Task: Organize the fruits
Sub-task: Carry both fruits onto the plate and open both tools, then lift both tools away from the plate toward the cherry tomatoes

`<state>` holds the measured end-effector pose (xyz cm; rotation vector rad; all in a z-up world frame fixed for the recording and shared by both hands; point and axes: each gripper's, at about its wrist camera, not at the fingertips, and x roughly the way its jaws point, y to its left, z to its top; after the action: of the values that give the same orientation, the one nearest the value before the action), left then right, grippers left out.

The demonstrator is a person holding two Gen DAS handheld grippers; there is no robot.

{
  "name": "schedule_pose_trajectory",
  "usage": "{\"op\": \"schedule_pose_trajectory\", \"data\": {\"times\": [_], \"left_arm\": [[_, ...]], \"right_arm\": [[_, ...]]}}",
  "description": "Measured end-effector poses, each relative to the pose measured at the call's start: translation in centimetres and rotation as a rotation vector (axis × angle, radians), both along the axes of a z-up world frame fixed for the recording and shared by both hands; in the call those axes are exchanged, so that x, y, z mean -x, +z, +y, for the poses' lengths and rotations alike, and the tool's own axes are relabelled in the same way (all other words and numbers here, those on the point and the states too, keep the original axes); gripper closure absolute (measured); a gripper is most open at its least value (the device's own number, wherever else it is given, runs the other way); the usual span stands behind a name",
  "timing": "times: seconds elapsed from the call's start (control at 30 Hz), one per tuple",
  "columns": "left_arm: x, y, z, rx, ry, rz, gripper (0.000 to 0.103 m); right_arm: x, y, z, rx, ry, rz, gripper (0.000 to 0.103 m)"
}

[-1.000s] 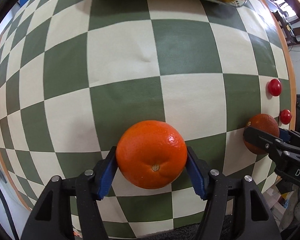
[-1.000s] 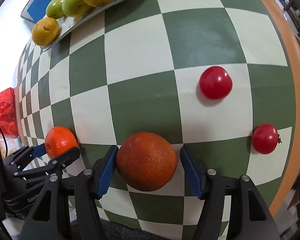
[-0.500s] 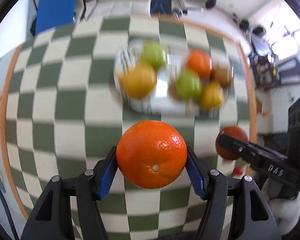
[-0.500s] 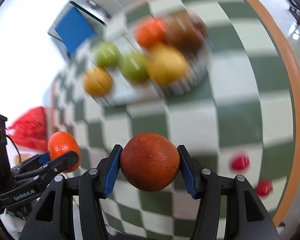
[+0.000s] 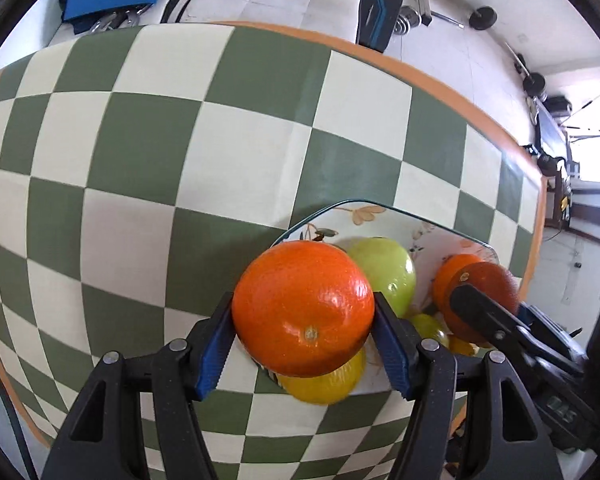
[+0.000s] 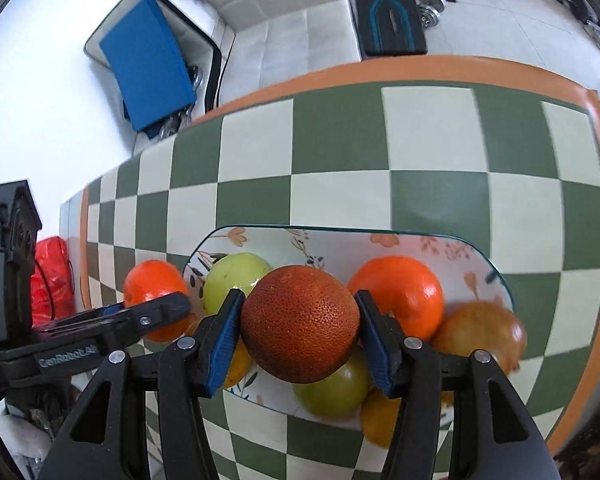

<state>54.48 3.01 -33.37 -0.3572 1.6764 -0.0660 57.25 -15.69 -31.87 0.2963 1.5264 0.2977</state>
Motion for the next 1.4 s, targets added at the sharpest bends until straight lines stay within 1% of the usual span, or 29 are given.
{"op": "schedule_pose_trajectory", "data": {"times": [0.03, 0.07, 0.1, 0.13, 0.2, 0.23, 0.27, 0.33, 0.4, 0.43, 0.47, 0.53, 0.6, 0.7, 0.77, 0.9, 1.0, 1.2, 1.4], "left_arm": [[0.0, -0.2, -0.2, -0.004, -0.011, 0.002, 0.038], [-0.1, 0.0, -0.1, 0.000, -0.009, -0.002, 0.039], [-0.1, 0.0, -0.1, -0.005, -0.008, 0.001, 0.038], [-0.1, 0.0, 0.0, -0.005, -0.004, 0.003, 0.034], [-0.1, -0.1, 0.1, 0.012, 0.005, 0.004, 0.023], [-0.1, -0.1, 0.1, 0.013, 0.006, 0.006, 0.014], [0.1, -0.1, 0.0, 0.008, 0.003, 0.004, 0.011], [0.1, 0.0, 0.0, 0.001, -0.007, -0.001, 0.010], [0.1, 0.1, 0.0, -0.012, -0.014, -0.008, 0.010], [0.2, 0.1, 0.0, -0.011, -0.013, -0.010, 0.009], [0.4, 0.1, 0.0, -0.017, -0.012, -0.009, 0.009], [0.6, 0.5, 0.0, -0.029, -0.014, -0.024, 0.009], [1.2, 1.4, -0.2, -0.085, -0.029, -0.063, 0.010], [2.6, 3.2, -0.4, -0.197, -0.049, -0.137, 0.009], [3.9, 4.0, -0.7, -0.253, -0.061, -0.165, 0.009], [6.4, 4.7, -1.3, -0.270, -0.074, -0.194, 0.009], [7.9, 5.5, -2.1, -0.294, -0.090, -0.225, 0.009], [10.9, 8.0, -3.9, -0.336, -0.129, -0.312, 0.009], [13.7, 10.8, -4.8, -0.365, -0.148, -0.399, 0.009]], "right_arm": [[-0.1, -0.2, 0.2, 0.001, 0.007, 0.006, 0.044], [-0.2, -0.2, 0.3, 0.013, 0.015, 0.012, 0.042], [-0.1, -0.2, 0.4, 0.015, 0.023, 0.012, 0.037], [-0.1, -0.2, 0.5, 0.018, 0.027, 0.012, 0.033], [-0.1, -0.2, 0.5, 0.043, 0.027, 0.014, 0.020], [0.1, 0.0, 0.2, 0.044, 0.024, 0.013, 0.019], [0.3, 0.0, 0.1, 0.043, 0.019, 0.012, 0.019], [0.7, 0.2, -0.4, 0.046, 0.003, 0.012, 0.019], [1.0, 0.4, -0.9, 0.052, -0.006, 0.008, 0.018], [1.3, 0.5, -1.1, 0.056, -0.009, 0.007, 0.016], [1.6, 0.6, -1.3, 0.059, -0.013, 0.006, 0.012], [2.0, 0.8, -1.6, 0.071, -0.017, 0.000, 0.010], [2.6, 1.4, -2.1, 0.099, -0.026, -0.020, 0.010], [3.6, 2.6, -2.6, 0.147, -0.027, -0.065, 0.010], [4.6, 3.5, -3.0, 0.188, -0.025, -0.099, 0.009], [7.0, 4.6, -3.8, 0.256, -0.027, -0.141, 0.009], [8.8, 4.9, -4.4, 0.274, -0.035, -0.154, 0.009], [12.6, 6.0, -5.3, 0.310, -0.051, -0.197, 0.009], [16.1, 8.3, -6.2, 0.332, -0.070, -0.259, 0.009]]}}
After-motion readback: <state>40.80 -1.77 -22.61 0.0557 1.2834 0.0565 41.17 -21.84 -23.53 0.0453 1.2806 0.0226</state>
